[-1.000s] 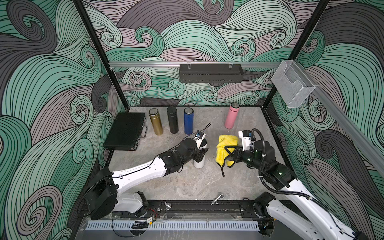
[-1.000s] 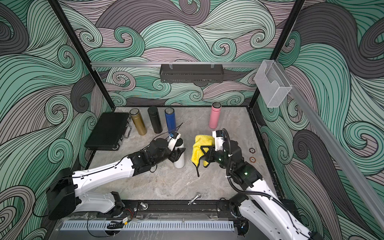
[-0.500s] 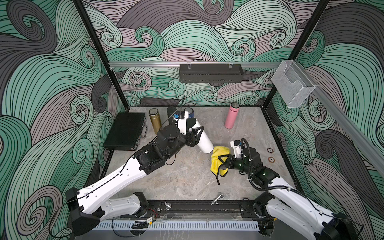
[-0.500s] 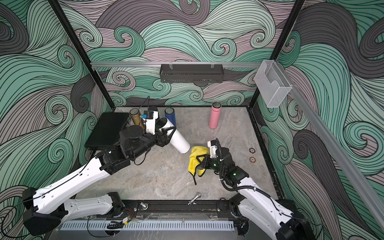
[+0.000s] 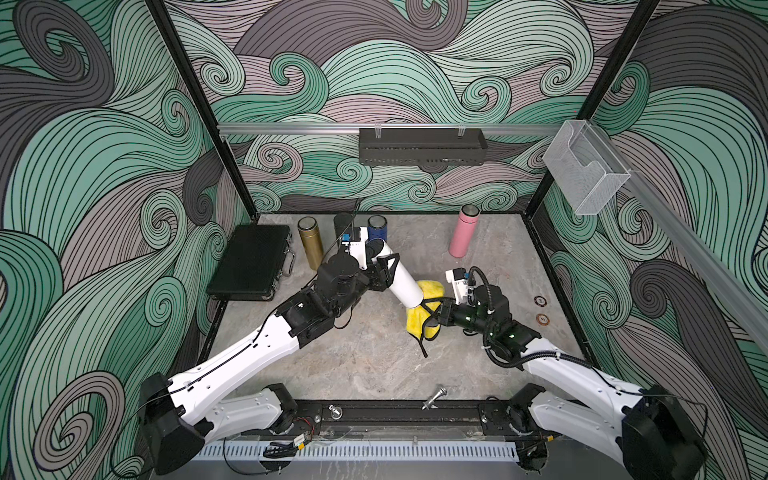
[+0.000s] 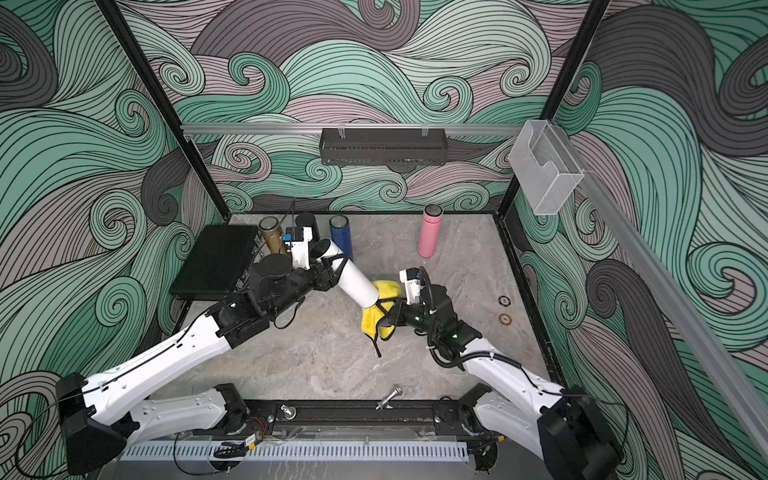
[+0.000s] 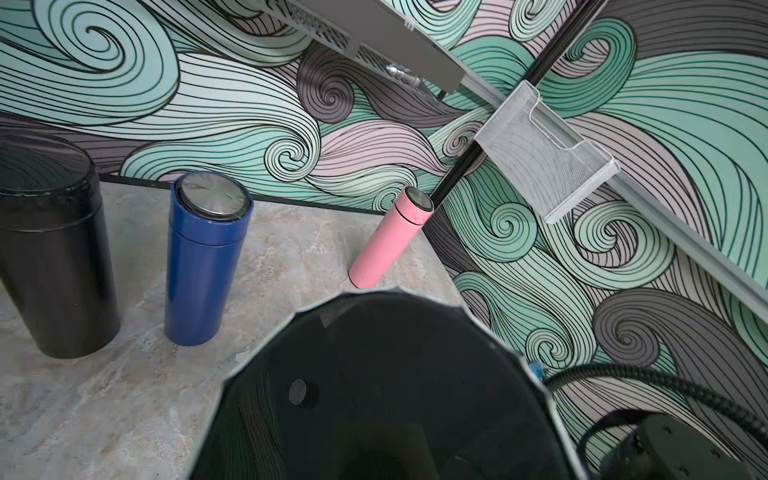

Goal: Wipe the surface of the thermos
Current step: Wipe the dirt from the surface of the thermos.

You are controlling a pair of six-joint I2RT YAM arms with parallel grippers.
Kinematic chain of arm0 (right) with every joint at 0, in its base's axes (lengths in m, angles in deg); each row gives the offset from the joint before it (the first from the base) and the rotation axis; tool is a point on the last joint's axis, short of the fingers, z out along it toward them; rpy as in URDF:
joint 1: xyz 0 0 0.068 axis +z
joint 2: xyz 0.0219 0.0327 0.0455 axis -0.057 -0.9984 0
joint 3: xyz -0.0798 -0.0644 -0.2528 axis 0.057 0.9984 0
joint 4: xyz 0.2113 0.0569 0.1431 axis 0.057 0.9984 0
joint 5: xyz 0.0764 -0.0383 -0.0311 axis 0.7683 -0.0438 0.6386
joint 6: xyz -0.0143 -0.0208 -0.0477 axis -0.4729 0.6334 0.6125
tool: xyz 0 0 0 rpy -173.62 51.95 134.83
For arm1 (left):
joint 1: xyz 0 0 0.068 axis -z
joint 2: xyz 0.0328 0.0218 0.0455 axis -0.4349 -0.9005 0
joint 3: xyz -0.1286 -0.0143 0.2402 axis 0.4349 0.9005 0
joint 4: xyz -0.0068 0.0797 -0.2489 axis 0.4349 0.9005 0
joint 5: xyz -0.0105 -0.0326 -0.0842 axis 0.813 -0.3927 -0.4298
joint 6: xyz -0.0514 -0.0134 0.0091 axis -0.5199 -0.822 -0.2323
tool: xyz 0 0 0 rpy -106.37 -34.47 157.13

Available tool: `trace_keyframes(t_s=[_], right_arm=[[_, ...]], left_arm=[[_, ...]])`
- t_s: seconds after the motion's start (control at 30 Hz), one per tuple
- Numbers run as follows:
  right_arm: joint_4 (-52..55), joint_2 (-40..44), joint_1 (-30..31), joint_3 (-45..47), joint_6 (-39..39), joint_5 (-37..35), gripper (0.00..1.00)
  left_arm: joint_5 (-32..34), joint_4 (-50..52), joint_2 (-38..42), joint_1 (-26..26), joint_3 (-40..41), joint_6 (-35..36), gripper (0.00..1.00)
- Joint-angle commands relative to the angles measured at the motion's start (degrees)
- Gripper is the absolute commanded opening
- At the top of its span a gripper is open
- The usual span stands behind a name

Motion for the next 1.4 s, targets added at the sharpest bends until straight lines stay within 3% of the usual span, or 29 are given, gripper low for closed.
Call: trace_keyframes(t_s=[0.0, 0.17, 0.43, 0.57, 0.87, 1.13, 1.37], right_arm=[[-7.6, -1.9, 4.1, -1.1, -1.4, 0.5, 0.0], [-9.6, -2.2, 6.5, 1.2, -3.0, -1.8, 0.0], [7.3, 11.8, 3.8, -0.7, 2.9, -8.2, 0.0], [5.9, 10.1, 1.2, -0.8, 2.8, -6.5, 0.0], [-1.1, 0.0, 2.7, -1.6, 2.4, -3.7, 0.0], [9.0, 9.1, 1.9, -2.1, 7.1, -9.0, 0.0], [8.9, 10.1, -2.9, -3.6, 8.3, -7.1, 0.0]], left_arm=[[0.0, -7.7, 0.5, -0.6, 0.2, -2.0, 0.0], [-0.5, -7.7, 0.1, -1.0, 0.3, -1.8, 0.0], [-1.2, -6.5, 0.8, -1.1, 0.5, -2.2, 0.0], [-2.0, -6.5, 1.3, -1.2, 0.5, -2.4, 0.0], [-2.3, -7.0, 1.7, -1.2, 0.4, -2.7, 0.0], [-4.3, -6.3, 0.7, -1.3, -0.1, -3.1, 0.0], [-4.5, -6.4, 1.4, -1.3, 0.3, -3.4, 0.0]])
